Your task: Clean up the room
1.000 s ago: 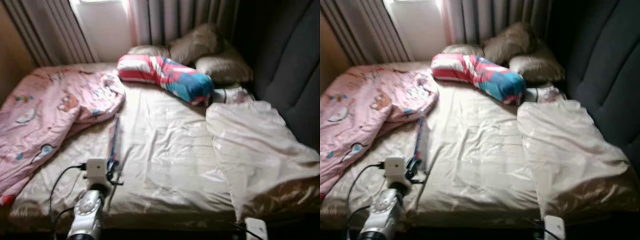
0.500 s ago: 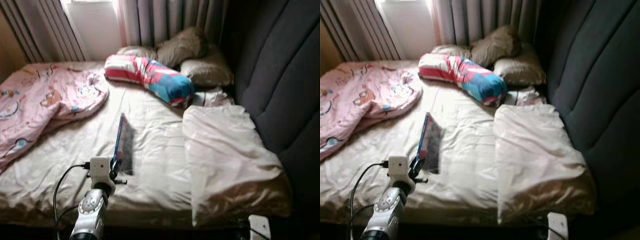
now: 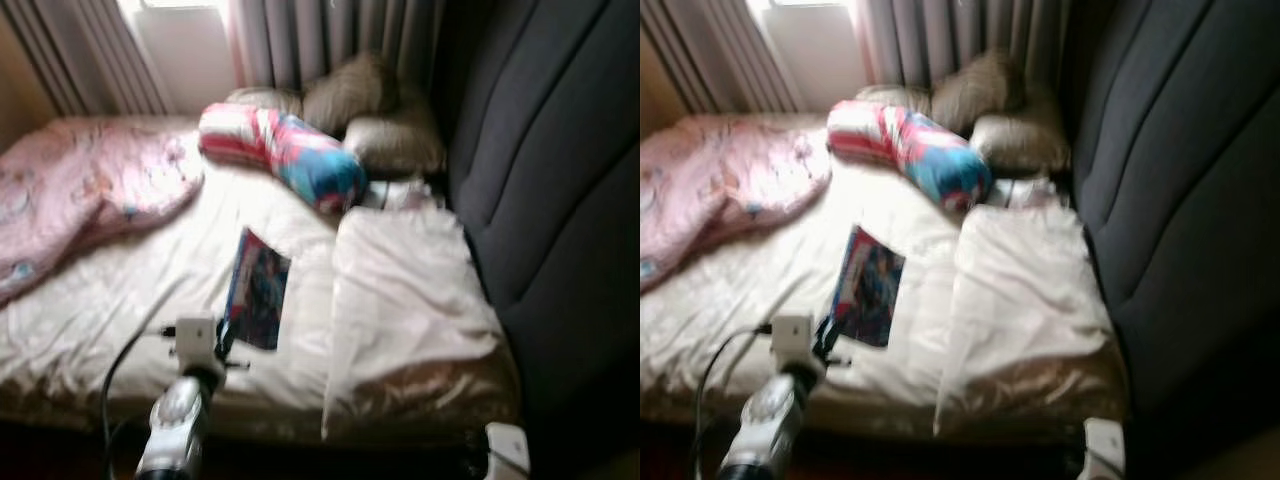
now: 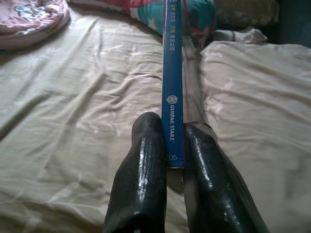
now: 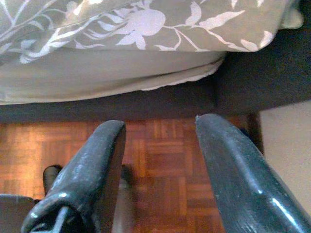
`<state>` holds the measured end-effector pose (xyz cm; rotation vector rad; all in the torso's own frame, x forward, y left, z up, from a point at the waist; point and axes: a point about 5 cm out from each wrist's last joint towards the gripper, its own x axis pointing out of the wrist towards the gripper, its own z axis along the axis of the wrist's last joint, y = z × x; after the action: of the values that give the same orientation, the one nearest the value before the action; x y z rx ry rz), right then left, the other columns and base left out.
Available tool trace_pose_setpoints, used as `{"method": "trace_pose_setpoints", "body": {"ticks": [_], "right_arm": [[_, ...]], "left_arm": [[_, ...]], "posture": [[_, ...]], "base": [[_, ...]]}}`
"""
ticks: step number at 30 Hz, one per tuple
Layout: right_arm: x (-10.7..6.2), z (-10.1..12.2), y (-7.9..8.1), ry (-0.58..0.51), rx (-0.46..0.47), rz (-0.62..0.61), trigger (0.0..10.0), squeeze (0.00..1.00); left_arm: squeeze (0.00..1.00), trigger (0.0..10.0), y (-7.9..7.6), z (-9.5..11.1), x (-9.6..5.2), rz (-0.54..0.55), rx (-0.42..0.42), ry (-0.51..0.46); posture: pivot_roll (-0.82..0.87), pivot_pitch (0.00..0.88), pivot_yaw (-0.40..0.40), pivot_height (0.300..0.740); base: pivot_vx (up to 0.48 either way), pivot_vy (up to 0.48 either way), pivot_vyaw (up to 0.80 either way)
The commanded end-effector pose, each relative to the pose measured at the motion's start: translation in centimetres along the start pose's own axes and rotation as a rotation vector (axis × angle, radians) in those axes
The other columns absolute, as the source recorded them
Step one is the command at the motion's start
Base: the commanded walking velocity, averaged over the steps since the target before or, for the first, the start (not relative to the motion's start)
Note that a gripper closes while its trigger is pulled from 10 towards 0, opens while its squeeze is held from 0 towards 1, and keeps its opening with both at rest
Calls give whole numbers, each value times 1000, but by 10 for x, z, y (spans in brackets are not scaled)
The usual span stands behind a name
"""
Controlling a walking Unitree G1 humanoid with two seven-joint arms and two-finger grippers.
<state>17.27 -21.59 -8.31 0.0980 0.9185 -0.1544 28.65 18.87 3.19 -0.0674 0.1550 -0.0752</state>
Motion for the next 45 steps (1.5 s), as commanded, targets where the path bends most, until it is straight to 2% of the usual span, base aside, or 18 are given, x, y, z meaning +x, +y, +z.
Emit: {"method": "trace_pose_setpoints", "body": {"ticks": [1,8,45], "right_arm": [[-1,-2,-3,12,-7,-6,10000,0],[0,-2,-3,11,-10,-5,10000,0],[0,-1,0,22,-32,15,10000,0]], "left_arm": [[0,10000,2,13,4,0,-3,-57],[0,10000,0,14,4,-23,-27,-61],[0,10000,-1,13,5,-70,-34,-40]], "posture": [[-76,0,33,740],[-74,0,32,740],[-77,0,37,740]], "base": [[0,0,0],[0,0,0],[0,0,0]]}}
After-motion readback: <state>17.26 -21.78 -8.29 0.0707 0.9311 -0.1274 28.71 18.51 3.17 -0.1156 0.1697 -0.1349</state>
